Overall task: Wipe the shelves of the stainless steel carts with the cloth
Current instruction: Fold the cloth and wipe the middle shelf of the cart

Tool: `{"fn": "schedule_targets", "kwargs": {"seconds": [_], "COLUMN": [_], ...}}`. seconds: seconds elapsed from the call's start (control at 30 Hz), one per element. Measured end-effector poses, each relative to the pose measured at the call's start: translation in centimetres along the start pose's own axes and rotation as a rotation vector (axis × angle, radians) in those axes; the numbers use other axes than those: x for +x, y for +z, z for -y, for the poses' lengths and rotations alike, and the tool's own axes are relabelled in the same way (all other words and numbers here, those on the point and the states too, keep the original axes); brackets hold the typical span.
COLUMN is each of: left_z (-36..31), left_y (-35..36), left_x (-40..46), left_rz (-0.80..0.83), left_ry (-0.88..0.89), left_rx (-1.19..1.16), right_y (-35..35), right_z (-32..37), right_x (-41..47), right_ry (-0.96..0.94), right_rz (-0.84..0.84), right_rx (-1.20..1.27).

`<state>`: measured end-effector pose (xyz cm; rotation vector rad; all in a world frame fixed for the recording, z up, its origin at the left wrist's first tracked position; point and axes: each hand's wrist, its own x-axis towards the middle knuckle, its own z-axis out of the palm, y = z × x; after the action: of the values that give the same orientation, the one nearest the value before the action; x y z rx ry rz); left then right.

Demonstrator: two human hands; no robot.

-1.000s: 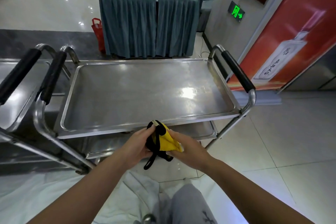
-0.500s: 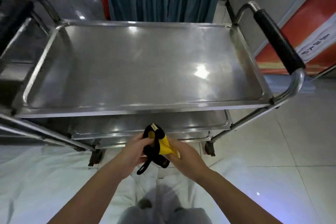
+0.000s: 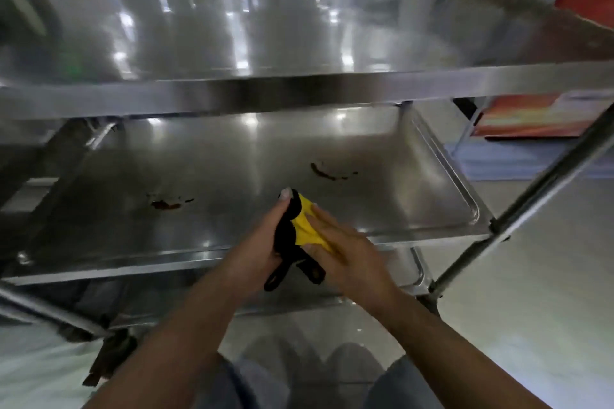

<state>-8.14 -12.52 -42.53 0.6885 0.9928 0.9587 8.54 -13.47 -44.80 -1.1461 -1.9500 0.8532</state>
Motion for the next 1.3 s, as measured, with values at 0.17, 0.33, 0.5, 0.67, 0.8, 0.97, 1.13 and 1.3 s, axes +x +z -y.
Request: {"fn": "schedule_targets", "kwargs": {"seconds": [0.17, 0.33, 0.5, 0.67, 0.8, 0.97, 1.13, 1.3], "left_z": [1.1, 0.2, -1.9, -3.5, -1.6, 3.5, 5.0, 5.3], "left_y": [-1.2, -0.9, -1.7, -1.9, -1.4, -3.9, -5.1, -5.2], "left_x": [1.3, 0.3, 0.3, 0.8, 3.6, 6.2, 7.2, 8.8], "left_rz": [-0.049, -0.059, -0.118, -0.260, -0.345, -0.338, -0.438, -0.424], "left_ry": [0.158, 0.151, 0.158, 0.186, 0.386, 0.544, 0.591, 0.445], "left_rx": [0.267, 0.416, 0.446, 0.516, 0.956, 1.788, 1.753, 1.770], "right_y": [1.0, 0.0, -4.0, -7.9, -7.5, -4.4, 0.3, -0.9], "right_z": [-1.5, -0.3, -0.2, -1.6, -4.1, -7.1, -9.0, -9.9], "right_x": [1.6, 2.2, 4.1, 5.2, 5.6, 4.5, 3.8, 6.5], "right_ry": [0.034, 0.055, 0.041, 0.149, 0.221, 0.120, -0.021, 0.090], "right_rz": [0.033, -0.011, -0.155, -0.245, -0.239, -0.112, 0.387, 0.351], "right_rx": [0.163, 0.185, 0.070, 0.033, -0.214, -0.721, -0.730, -0.713]}}
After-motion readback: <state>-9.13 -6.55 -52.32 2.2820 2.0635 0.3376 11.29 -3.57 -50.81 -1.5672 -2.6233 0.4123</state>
